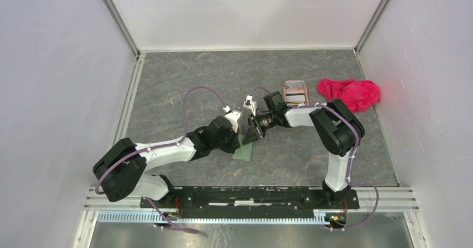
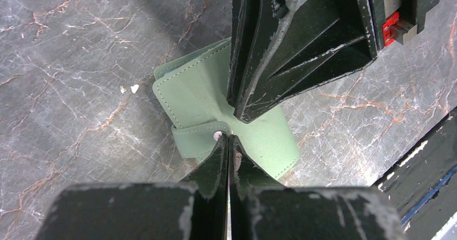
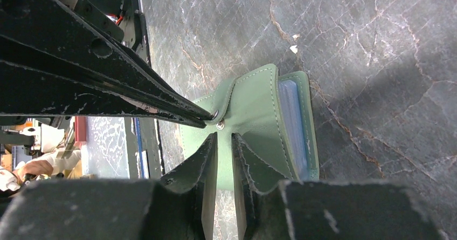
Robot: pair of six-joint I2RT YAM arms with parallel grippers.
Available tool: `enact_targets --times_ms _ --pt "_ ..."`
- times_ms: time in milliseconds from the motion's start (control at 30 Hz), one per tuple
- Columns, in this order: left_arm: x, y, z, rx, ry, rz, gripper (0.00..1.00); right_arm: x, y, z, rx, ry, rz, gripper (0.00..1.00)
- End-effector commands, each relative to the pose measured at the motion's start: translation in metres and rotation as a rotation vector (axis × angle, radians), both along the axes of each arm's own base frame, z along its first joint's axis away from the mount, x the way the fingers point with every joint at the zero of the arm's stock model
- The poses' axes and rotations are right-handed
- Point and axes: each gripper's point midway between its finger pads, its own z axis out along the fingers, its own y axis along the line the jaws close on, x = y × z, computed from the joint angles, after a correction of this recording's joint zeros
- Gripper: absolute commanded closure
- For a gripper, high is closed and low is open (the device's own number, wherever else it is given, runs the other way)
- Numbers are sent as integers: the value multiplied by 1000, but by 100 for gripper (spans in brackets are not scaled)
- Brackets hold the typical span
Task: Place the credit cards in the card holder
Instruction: Close the card holder at the center of the board.
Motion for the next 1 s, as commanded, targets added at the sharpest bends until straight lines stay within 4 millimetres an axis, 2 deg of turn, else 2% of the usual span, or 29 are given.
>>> enact_targets --times_ms 0,400,667,967 --pt "-7 -15 5 -72 32 -40 98 3 -5 -30 -113 -24 -35 78" --pt "-8 -9 -17 -28 100 -25 98 4 -5 -30 -113 -26 -34 78" --pt "-5 -9 -12 -74 118 3 98 0 -8 -34 -131 -3 -32 78" --pt "-5 -1 -20 -100 184 32 86 -1 -8 -34 -134 -1 -32 78"
